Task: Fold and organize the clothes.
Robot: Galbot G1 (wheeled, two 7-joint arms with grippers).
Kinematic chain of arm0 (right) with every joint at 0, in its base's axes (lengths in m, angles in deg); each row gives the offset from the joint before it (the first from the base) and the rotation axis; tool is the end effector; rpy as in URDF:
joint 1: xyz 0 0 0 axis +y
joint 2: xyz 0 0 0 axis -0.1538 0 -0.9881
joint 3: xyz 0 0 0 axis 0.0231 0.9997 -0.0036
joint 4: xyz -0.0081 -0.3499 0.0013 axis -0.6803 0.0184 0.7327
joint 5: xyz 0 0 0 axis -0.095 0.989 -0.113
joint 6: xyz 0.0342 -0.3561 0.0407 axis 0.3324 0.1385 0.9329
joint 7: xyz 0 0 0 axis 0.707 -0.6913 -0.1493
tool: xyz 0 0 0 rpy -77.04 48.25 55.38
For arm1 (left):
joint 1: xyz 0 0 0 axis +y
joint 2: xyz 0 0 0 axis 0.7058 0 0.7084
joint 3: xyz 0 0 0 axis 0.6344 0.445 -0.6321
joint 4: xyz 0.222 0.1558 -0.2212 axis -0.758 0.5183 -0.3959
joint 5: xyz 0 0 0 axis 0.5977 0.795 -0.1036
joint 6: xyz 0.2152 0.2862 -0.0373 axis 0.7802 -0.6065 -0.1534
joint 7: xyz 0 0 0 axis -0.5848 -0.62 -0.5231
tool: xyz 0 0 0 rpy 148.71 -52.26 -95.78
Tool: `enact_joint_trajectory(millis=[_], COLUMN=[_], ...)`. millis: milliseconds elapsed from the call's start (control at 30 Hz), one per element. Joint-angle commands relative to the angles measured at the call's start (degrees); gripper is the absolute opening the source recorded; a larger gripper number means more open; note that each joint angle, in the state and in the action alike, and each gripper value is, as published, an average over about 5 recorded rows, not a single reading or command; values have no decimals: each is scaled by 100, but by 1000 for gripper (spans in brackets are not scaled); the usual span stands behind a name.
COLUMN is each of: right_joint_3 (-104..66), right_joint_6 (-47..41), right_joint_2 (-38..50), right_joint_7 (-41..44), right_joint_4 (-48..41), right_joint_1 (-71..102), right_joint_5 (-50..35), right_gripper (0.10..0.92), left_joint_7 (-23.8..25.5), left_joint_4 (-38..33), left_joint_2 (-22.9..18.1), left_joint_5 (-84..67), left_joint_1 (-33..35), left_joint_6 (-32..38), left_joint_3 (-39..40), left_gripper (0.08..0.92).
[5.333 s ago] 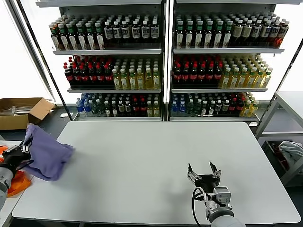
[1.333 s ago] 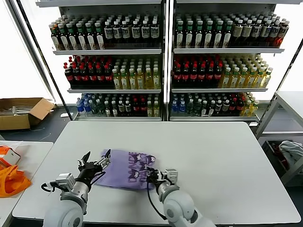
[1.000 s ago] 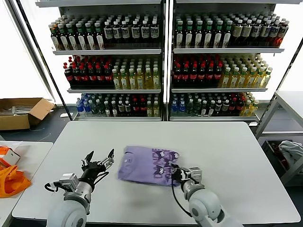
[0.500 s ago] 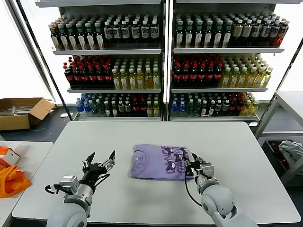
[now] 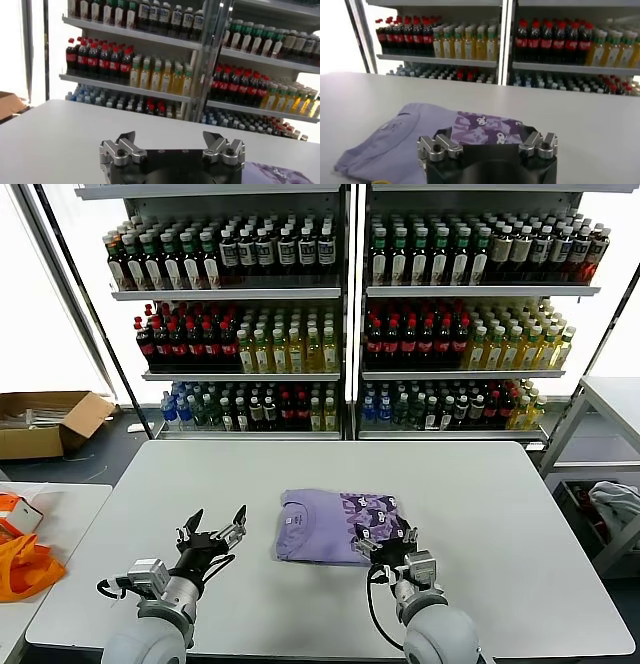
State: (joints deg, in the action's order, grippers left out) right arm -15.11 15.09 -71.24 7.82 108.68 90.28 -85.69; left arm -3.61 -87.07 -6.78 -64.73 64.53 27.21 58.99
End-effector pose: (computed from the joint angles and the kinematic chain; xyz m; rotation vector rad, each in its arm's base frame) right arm 0.2550 0.0551 -0.2570 0.2646 -2.7345 0.0540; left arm 0.2315 0.0285 -0.2377 -0.1068 -2.8438 0.2649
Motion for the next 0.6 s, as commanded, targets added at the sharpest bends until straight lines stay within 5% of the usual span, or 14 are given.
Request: enact_joint_trajectory(millis=[33,600], right_joint_3=[-58,-130], right_joint_6=[-108,-111], right_joint_2=[-442,-432], right_joint_7=[-1064,-1353], right_joint_4=[327,24], right_joint_1=[308,395], right_joint_5=[-1257,-1827], right_gripper=[821,823], left_joint_7=[16,27], left_joint_4=[-5,-7], left_joint_2=[-9,-20], left_joint_5=[3,1], left_joint_1=[50,113], left_joint_6=[11,16], left_joint_3=[10,18], left_gripper=[822,823])
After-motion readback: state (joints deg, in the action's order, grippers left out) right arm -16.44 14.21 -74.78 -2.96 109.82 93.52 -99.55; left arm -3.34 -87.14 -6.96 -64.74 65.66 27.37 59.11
